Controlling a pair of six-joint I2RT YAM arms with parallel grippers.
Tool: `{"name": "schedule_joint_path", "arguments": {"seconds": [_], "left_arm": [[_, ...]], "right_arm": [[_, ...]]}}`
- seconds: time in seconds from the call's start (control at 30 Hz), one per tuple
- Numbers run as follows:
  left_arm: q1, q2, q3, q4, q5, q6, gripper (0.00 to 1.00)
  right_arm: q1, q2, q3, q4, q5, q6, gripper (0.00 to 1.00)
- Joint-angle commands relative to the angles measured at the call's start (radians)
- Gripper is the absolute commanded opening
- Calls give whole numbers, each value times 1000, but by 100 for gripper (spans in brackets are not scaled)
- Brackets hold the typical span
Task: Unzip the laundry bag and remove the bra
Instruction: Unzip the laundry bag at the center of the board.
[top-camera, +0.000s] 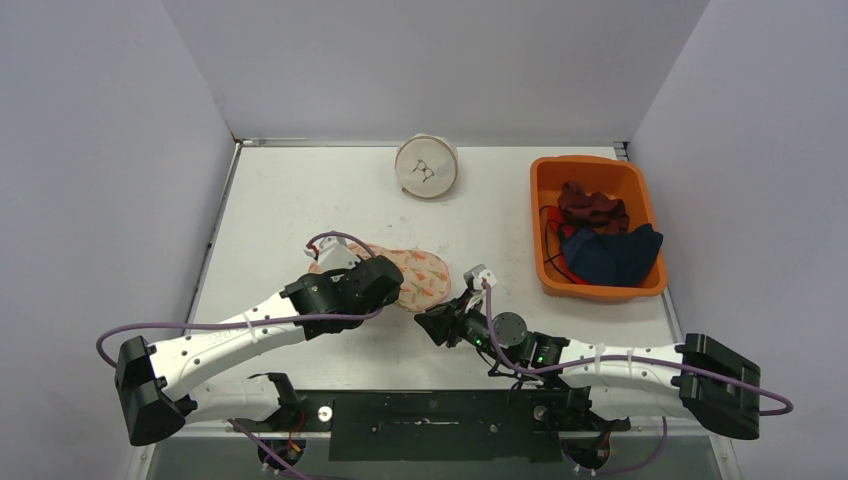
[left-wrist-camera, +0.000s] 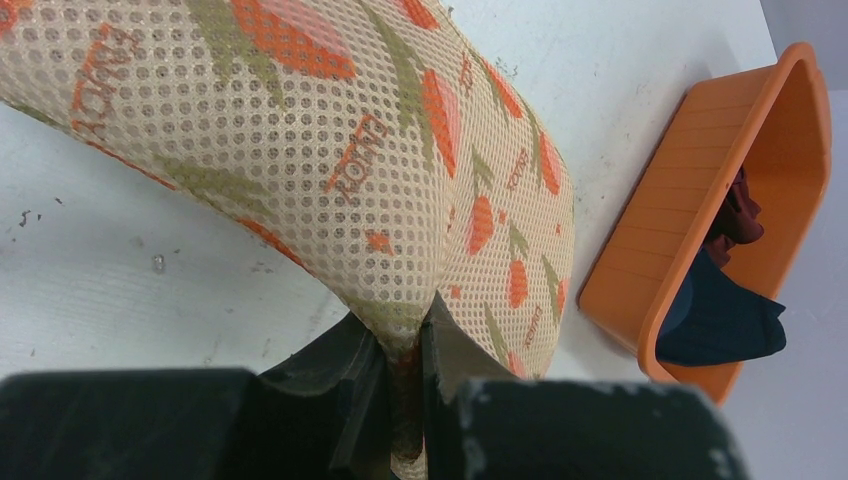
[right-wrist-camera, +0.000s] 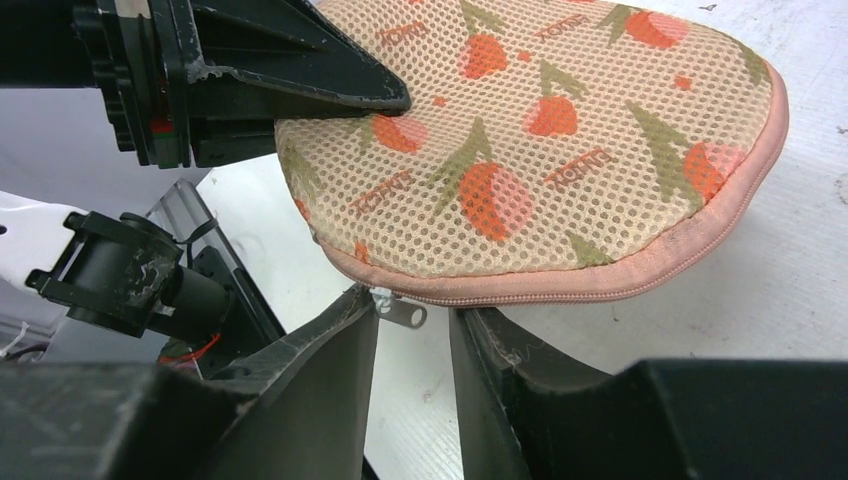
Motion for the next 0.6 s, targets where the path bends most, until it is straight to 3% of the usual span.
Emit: {"name": "schedule_joint_path", "arguments": {"seconds": [0.0, 0.37, 0.57], "left_arm": [[-5, -10, 31, 41, -13, 6, 0], [-5, -19, 14, 51, -6, 3, 0], [-5, -26, -4, 62, -8, 8, 0]], "right_arm": [[-3, 3, 41, 70, 30, -2, 30], [-1, -21, 28, 30, 47, 3, 6], [6, -67, 22, -63, 114, -12, 5]]}}
